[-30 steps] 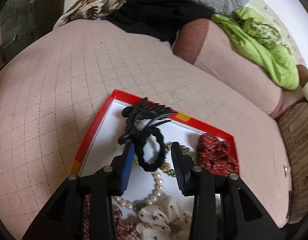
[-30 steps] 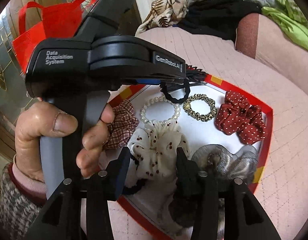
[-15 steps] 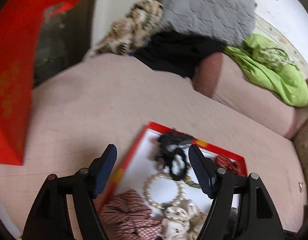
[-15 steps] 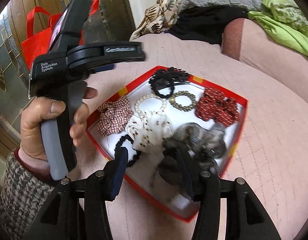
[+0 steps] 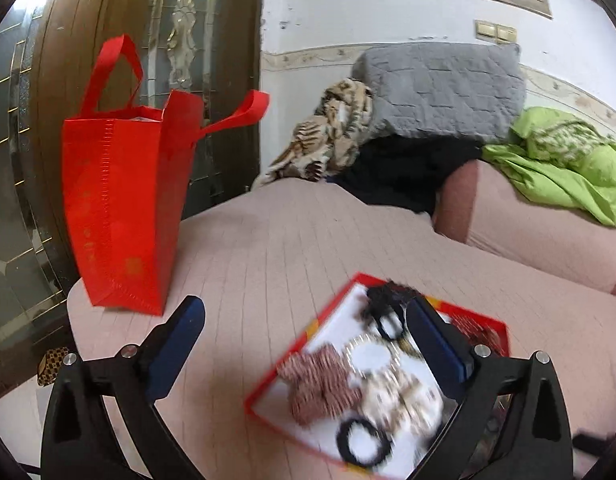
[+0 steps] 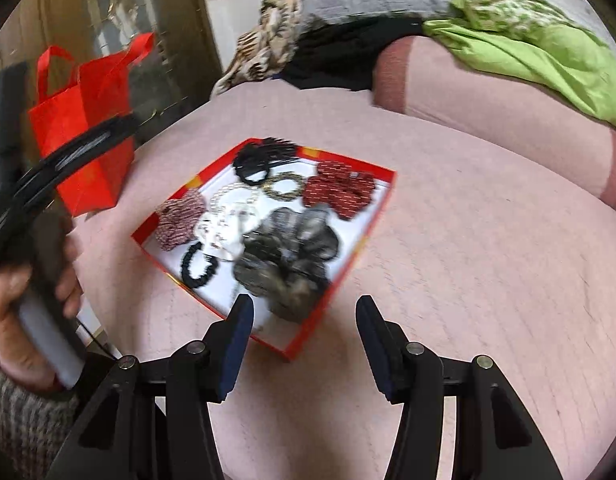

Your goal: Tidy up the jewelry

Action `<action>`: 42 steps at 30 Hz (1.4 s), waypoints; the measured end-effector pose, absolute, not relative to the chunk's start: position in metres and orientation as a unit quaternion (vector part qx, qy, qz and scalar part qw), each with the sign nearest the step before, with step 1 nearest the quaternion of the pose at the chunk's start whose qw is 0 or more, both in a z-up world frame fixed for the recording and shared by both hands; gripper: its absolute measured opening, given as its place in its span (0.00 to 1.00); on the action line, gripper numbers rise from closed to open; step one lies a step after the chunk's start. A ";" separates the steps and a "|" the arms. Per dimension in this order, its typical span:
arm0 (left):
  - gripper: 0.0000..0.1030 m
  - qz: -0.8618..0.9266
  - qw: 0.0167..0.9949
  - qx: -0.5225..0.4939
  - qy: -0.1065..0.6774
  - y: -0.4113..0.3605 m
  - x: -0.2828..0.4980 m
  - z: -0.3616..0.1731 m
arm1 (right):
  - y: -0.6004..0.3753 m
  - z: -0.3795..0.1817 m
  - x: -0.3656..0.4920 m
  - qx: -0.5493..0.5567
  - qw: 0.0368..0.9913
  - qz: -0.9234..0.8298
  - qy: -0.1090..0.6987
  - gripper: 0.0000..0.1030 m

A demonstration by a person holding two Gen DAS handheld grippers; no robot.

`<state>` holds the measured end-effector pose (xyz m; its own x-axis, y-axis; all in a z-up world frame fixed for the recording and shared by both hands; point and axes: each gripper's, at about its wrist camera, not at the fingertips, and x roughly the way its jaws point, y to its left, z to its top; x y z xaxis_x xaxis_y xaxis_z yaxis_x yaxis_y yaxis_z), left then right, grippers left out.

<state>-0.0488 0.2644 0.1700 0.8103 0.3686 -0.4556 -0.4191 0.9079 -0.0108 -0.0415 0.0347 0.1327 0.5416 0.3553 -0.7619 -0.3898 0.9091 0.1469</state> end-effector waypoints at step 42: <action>0.98 0.083 0.922 0.017 0.378 0.098 -0.141 0.160 | -0.070 0.156 -0.106 0.009 0.916 0.067 0.396 0.72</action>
